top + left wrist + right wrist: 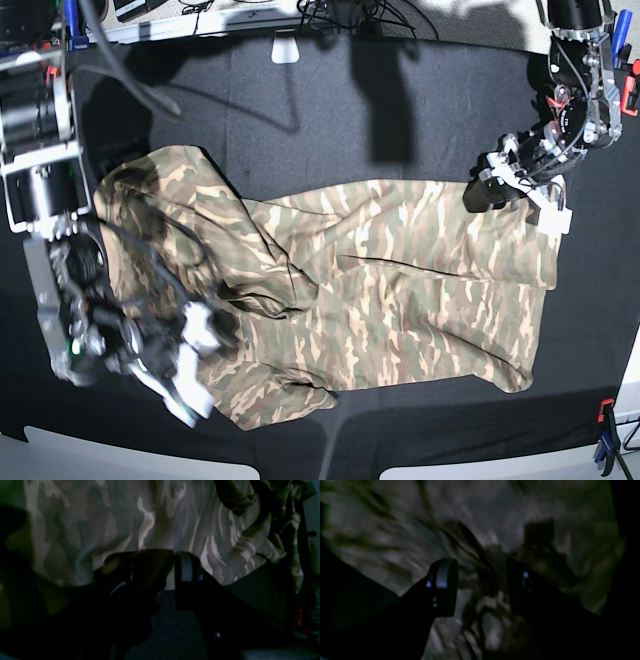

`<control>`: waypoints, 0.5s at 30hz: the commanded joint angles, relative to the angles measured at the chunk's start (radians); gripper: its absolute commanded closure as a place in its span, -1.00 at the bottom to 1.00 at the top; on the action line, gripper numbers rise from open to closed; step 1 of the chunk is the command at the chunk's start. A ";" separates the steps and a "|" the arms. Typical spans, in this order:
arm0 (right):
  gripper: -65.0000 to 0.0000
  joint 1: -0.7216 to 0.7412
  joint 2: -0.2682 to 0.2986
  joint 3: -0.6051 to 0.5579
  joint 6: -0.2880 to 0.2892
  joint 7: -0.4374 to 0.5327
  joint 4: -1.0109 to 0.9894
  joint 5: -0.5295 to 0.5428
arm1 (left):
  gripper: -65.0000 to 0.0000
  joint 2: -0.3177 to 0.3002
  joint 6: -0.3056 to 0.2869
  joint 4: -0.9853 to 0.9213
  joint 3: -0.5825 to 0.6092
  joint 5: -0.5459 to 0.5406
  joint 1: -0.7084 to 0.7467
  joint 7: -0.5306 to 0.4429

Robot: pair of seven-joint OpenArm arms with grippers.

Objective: Layout the t-shirt on the table in an organized manner, then fold the t-shirt properly

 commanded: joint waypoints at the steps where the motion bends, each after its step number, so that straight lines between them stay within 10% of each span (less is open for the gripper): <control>1: 0.08 0.034 0.005 0.009 0.004 0.018 -0.021 -0.002 | 0.41 -0.009 -0.003 0.014 -0.003 -0.004 -0.006 0.002; 15: 0.29 0.050 -0.047 0.009 0.004 0.080 -0.275 -0.013 | 0.41 -0.009 -0.003 0.014 -0.003 -0.005 -0.006 0.001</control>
